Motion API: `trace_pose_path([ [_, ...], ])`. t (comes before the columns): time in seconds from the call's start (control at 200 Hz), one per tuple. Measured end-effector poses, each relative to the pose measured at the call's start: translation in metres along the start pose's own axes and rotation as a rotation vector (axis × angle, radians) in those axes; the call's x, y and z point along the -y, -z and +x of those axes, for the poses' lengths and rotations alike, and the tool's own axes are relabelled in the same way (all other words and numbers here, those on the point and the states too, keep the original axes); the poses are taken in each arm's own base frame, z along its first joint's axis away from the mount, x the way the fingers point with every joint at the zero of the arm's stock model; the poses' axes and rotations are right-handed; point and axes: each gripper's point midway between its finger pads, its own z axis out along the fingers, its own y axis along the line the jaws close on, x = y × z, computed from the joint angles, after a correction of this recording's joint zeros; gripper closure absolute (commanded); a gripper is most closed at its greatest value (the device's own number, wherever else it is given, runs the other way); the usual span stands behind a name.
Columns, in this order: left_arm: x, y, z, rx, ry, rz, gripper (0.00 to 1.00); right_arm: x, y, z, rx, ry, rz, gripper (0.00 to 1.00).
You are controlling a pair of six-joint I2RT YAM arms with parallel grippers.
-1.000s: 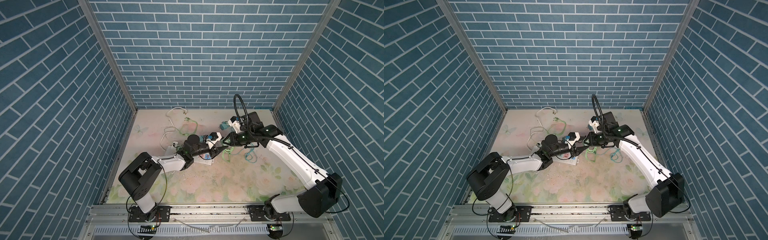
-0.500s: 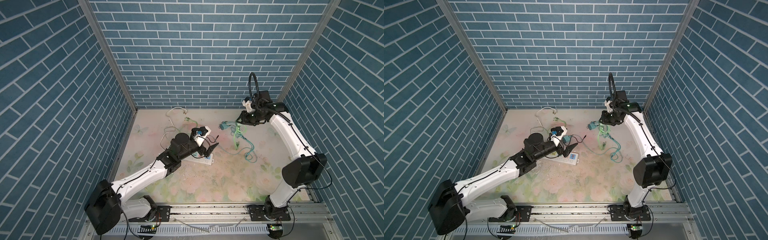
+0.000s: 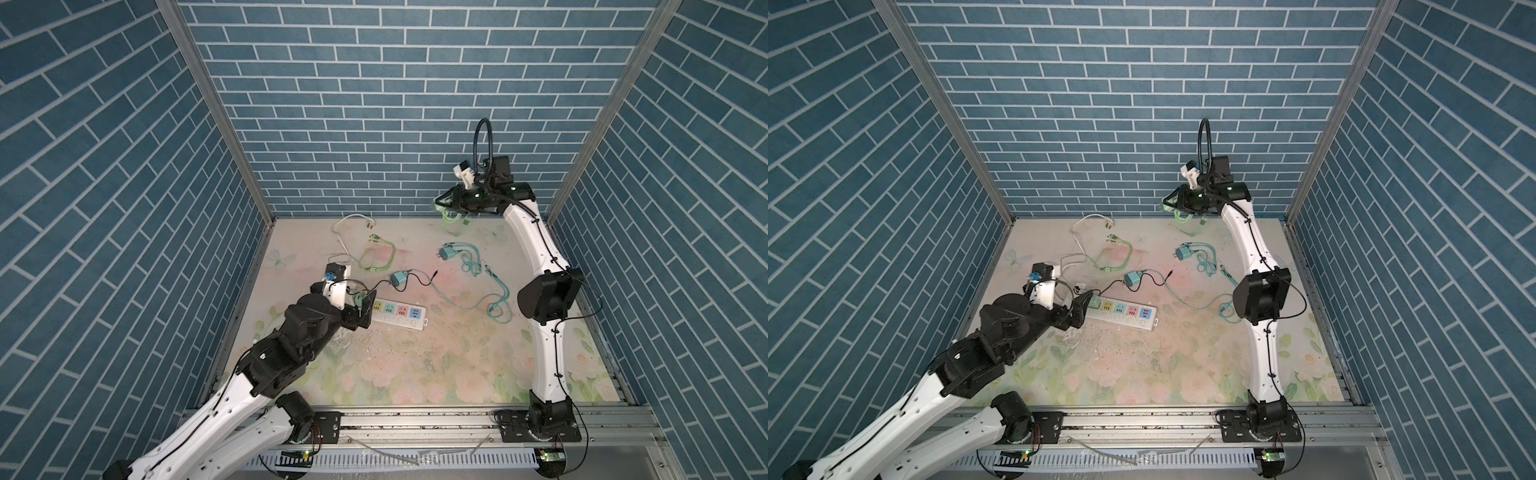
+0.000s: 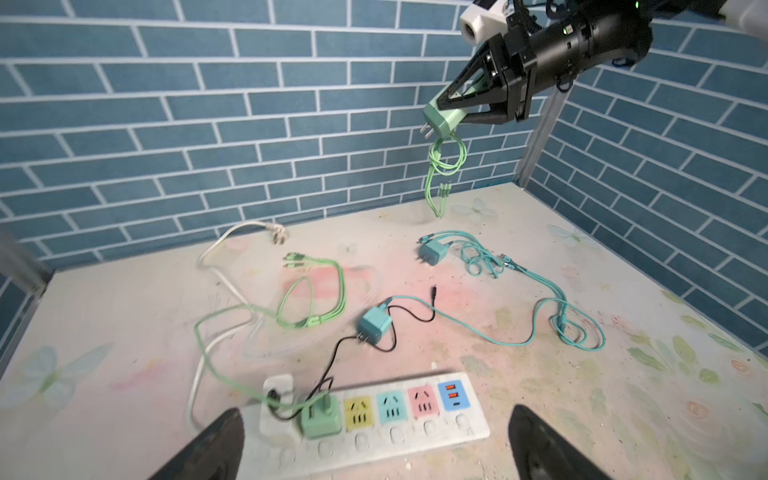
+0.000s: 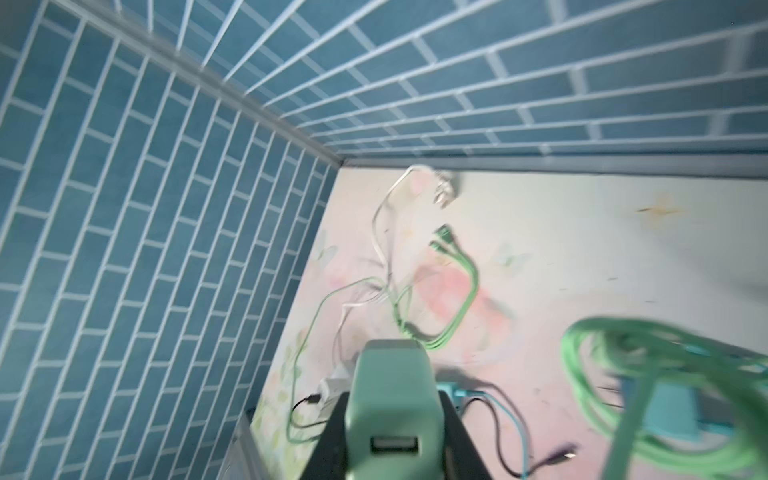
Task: Insert the plug
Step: 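Lift the mint charger with the right gripper while the left gripper withdraws, then lower the mint charger with the right gripper over the yellow socket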
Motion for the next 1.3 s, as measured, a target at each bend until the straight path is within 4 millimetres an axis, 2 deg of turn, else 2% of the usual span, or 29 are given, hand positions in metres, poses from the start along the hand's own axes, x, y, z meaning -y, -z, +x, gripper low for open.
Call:
trace_pose_path([
  [0.07, -0.014, 0.019, 0.000, 0.021, 0.038, -0.036, 0.00, -0.015, -0.024, 0.028, -0.098, 0.034, -0.066, 1.00],
  [0.175, -0.034, 0.049, -0.001, 0.068, 0.090, -0.084, 0.00, -0.042, -0.049, 0.071, -0.230, 0.110, -0.124, 1.00],
  [0.28, -0.046, 0.065, 0.000, 0.083, 0.123, -0.122, 0.00, -0.055, -0.069, 0.118, -0.357, 0.180, -0.127, 1.00],
  [0.36, -0.052, 0.068, 0.002, 0.074, 0.134, -0.153, 0.00, -0.051, -0.082, 0.155, -0.462, 0.228, -0.075, 1.00],
  [0.51, -0.061, 0.066, 0.007, 0.054, 0.127, -0.210, 0.00, -0.029, -0.098, 0.219, -0.656, 0.342, 0.098, 1.00],
  [0.74, -0.069, 0.059, 0.009, 0.032, 0.076, -0.287, 0.00, -0.003, -0.110, 0.289, -0.856, 0.491, 0.237, 1.00],
  [0.81, -0.071, 0.059, 0.008, 0.035, 0.063, -0.301, 0.00, -0.011, -0.111, 0.297, -0.858, 0.526, 0.222, 1.00],
  [1.065, -0.074, 0.061, -0.004, 0.084, 0.056, -0.319, 0.00, -0.035, -0.116, 0.303, -0.840, 0.579, 0.164, 1.00],
  [1.3, -0.076, 0.059, -0.004, 0.099, 0.038, -0.338, 0.00, -0.053, -0.134, 0.288, -0.759, 0.681, 0.139, 1.00],
])
